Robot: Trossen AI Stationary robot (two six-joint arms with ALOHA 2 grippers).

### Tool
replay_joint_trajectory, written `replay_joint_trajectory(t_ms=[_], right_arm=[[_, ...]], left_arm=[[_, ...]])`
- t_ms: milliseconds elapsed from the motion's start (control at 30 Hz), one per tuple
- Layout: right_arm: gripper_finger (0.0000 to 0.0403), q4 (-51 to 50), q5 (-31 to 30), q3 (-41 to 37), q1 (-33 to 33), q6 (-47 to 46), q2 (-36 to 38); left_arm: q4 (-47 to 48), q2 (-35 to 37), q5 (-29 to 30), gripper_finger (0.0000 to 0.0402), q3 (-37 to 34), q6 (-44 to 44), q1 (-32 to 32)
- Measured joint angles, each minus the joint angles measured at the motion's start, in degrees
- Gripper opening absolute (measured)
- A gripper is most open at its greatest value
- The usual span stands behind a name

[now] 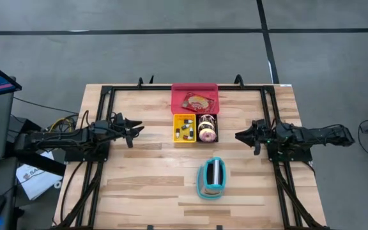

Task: Pick & Place Food Item
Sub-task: Return to Home Position

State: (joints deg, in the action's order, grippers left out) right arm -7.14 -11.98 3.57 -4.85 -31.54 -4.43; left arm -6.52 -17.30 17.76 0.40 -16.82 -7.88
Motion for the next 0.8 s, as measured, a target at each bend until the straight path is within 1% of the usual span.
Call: replay_joint_trajectory(t_ms=[800], right_arm=[[0.0082,-0.11,-0.01,0.00,-0.02,-0.45,-0.04]], left_arm=[[0.00,-0.02,-0.01,0.0147,0.00,0.00,0.00]])
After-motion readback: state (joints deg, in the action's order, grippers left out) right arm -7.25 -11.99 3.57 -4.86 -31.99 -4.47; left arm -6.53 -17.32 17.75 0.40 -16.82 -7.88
